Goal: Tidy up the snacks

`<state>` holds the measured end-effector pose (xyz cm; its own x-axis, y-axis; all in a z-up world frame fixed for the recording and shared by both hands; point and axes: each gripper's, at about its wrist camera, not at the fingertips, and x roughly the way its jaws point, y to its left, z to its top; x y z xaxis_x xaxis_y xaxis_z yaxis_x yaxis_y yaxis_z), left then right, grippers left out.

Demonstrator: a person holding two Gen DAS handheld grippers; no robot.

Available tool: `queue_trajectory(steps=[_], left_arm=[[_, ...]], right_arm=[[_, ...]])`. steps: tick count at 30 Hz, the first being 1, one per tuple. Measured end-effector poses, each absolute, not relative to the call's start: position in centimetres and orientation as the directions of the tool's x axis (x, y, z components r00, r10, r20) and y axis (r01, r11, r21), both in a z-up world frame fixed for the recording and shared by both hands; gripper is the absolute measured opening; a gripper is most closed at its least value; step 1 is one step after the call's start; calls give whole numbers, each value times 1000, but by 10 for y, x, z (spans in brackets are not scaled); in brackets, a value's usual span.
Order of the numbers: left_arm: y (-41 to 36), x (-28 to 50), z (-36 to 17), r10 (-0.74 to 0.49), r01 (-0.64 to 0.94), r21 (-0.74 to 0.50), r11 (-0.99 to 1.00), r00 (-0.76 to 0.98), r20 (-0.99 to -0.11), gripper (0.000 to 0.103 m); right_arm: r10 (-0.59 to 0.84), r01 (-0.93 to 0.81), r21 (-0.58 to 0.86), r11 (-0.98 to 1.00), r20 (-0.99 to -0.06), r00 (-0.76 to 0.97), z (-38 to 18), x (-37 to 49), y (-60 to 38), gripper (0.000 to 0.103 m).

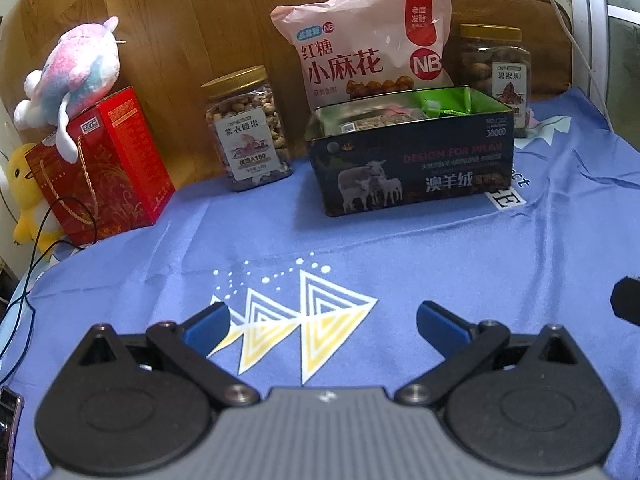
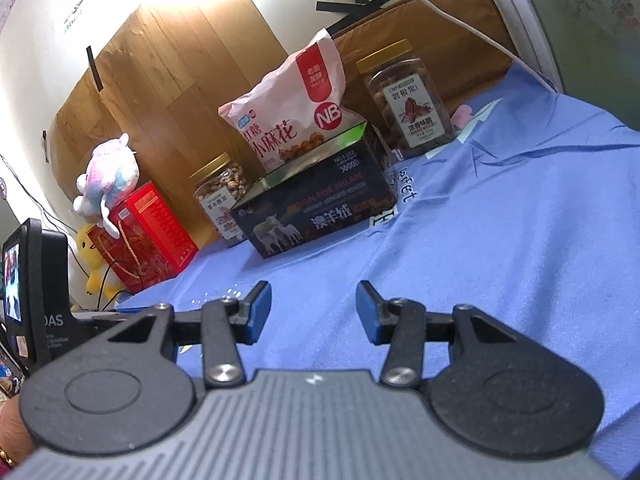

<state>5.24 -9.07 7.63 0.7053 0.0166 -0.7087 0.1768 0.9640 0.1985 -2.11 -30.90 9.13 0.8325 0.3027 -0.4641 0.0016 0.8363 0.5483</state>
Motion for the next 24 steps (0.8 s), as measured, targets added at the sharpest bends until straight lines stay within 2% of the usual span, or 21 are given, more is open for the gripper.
queue_trajectory(steps=[6,24], left_arm=[[-90,50,80,24,170,214,962,727,-686,103],[-82,51,80,24,157,198,967,723,-690,103]], right_arm=[[301,7,556,831,-460,835,91,-21,-309,50],[311,-4,553,833,-463,830,91,-18,-304,50]])
